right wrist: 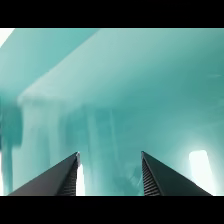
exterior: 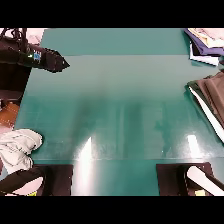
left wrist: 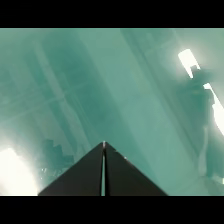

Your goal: Fold the shirts.

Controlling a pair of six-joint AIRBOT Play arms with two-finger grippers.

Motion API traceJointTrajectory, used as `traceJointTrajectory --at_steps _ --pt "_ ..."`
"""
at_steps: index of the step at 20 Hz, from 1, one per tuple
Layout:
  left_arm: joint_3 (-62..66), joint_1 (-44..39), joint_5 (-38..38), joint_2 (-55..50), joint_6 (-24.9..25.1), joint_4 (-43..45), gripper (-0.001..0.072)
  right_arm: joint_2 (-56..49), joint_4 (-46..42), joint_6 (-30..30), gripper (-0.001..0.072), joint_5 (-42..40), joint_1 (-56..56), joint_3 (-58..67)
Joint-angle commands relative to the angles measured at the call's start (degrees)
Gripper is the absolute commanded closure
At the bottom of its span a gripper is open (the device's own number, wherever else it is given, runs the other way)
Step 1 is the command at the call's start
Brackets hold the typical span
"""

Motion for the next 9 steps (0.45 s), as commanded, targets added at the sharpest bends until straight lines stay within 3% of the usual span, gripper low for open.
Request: traceJointTrajectory --at_steps 1,2,9 --pt "0.0 0.0 0.3 0.0 0.0 0.0 0.0677 0.8 1.5 0.0 0.0552 -0.8 13.1 0.0" --pt "0.0 0.0 0.3 0.0 0.0 0.0 0.0678 0.9 1.5 0.0 0.0685 -1.1 15.4 0.0" --pt "0.0 0.0 0.3 0.0 0.0 0.0 0.0678 0.9 1.5 0.0 0.0686 -2.9 22.2 0.0"
